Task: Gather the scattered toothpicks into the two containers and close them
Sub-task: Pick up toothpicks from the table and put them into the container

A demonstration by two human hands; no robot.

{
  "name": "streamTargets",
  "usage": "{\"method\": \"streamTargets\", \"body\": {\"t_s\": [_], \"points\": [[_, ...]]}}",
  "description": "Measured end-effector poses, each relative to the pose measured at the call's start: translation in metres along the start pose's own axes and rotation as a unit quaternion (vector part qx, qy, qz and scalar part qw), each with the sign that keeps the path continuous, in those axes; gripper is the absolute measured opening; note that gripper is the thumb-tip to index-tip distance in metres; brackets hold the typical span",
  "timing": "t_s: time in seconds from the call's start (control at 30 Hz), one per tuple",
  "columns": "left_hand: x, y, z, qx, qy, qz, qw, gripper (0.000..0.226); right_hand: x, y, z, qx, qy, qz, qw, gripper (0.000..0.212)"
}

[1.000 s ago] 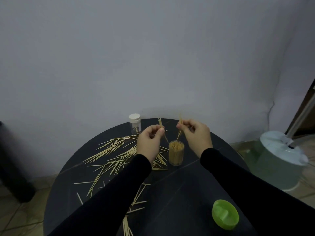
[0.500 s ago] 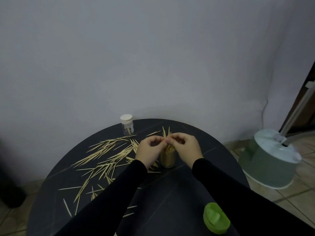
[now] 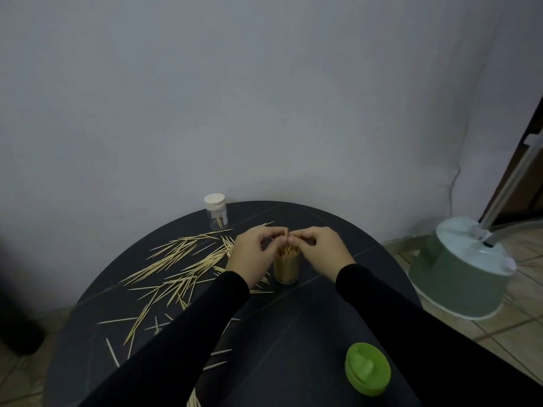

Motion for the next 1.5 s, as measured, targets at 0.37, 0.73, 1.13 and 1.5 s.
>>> {"method": "streamTargets", "body": {"t_s": [0.37, 0.73, 1.13, 1.5], "points": [[-0.01, -0.002, 0.004, 0.013, -0.062, -0.007, 0.998, 0.009, -0.013, 0.011, -0.011, -0.042, -0.054, 0.064, 0.996, 0.009], [-0.001, -0.001, -0.002, 0.066, 0.082, 0.107, 0.989, 0.04, -0.015, 0.005, 0.0, -0.045, 0.034, -0.059, 0.997, 0.058], [0.011, -0.023, -0.001, 0.09, 0.089, 0.178, 0.976, 0.054, 0.001, 0.002, -0.005, -0.035, 0.127, -0.148, 0.98, 0.052], [0.004, -0.007, -0.004, 0.046, -0.032, 0.143, 0.988, 0.035, 0.003, 0.001, -0.003, -0.047, 0.109, -0.149, 0.982, 0.058]]}}
Point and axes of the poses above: each hand's wrist, its own z-axis towards the middle knuckle, its own x-axis out of the palm, y = z × x, the point moved 6 cm from there along z, towards the middle knuckle, and after that the axes turned 2 degrees about -y, right-handed, at the moved point
